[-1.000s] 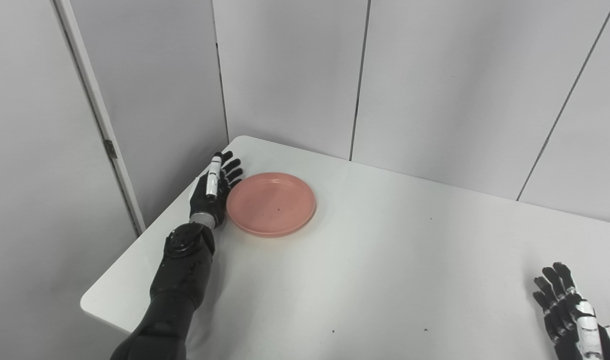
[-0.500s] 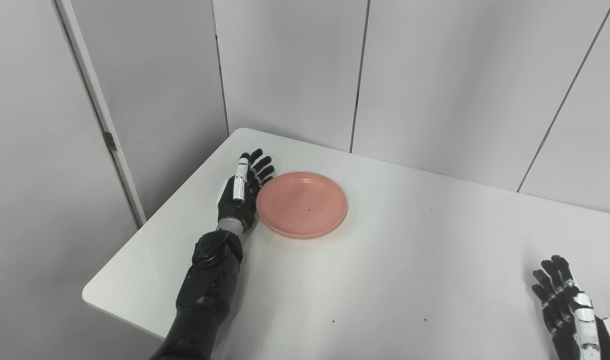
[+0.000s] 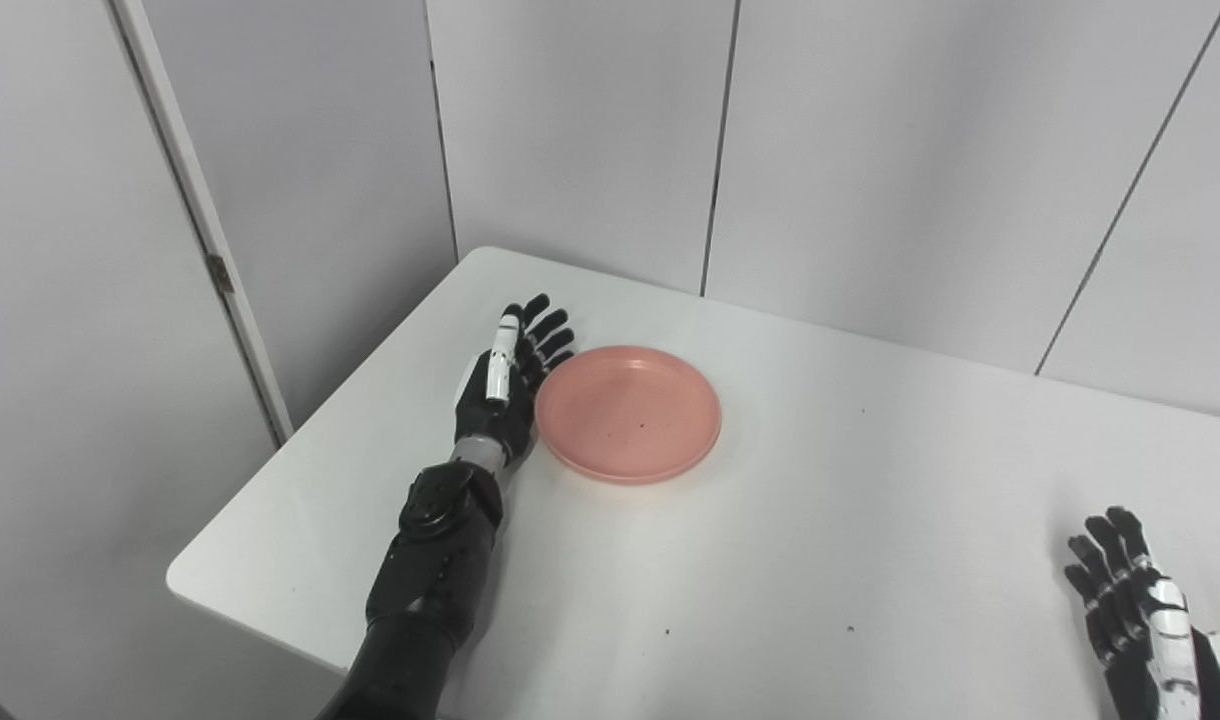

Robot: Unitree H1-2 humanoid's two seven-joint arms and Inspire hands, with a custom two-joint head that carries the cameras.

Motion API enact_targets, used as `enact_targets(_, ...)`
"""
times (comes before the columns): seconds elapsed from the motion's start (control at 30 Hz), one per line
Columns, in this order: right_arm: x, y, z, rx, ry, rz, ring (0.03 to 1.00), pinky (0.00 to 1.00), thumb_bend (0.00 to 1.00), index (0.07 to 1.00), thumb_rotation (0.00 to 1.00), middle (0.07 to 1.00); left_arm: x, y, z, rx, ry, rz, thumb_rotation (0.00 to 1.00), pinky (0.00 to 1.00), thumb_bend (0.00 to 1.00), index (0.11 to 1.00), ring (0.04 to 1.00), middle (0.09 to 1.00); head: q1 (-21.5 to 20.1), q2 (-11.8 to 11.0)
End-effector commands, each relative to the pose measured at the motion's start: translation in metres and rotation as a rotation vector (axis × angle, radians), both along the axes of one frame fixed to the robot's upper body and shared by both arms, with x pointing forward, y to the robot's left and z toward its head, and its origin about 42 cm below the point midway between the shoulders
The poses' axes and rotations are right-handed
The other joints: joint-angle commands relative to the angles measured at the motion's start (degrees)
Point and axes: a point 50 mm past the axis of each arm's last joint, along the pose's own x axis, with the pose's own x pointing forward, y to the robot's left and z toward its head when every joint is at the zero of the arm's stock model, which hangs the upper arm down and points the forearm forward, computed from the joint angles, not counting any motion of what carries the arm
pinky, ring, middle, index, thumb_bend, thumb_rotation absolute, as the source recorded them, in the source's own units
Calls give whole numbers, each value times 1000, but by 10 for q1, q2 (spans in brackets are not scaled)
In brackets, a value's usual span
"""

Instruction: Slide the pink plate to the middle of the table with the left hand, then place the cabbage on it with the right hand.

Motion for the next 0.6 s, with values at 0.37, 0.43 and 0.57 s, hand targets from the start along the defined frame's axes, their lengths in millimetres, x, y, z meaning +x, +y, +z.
enact_targets(0.37, -12, 20, 0, 18, 41, -9, 981, 1000, 412, 989, 1000, 982, -2, -60, 6, -63, 11, -173, 1000, 886, 389, 877, 880, 878, -38, 9)
enact_targets(0.43, -13, 21, 1, 14, 40, -13, 977, 1000, 411, 985, 1000, 979, -2, -68, 8, -58, 14, -188, 1000, 883, 387, 872, 878, 879, -42, 11)
enact_targets(0.57, -13, 24, 4, 5, 40, -17, 982, 1000, 400, 987, 1000, 984, -3, -83, 9, -58, 13, -230, 1000, 900, 386, 878, 887, 888, -52, 14)
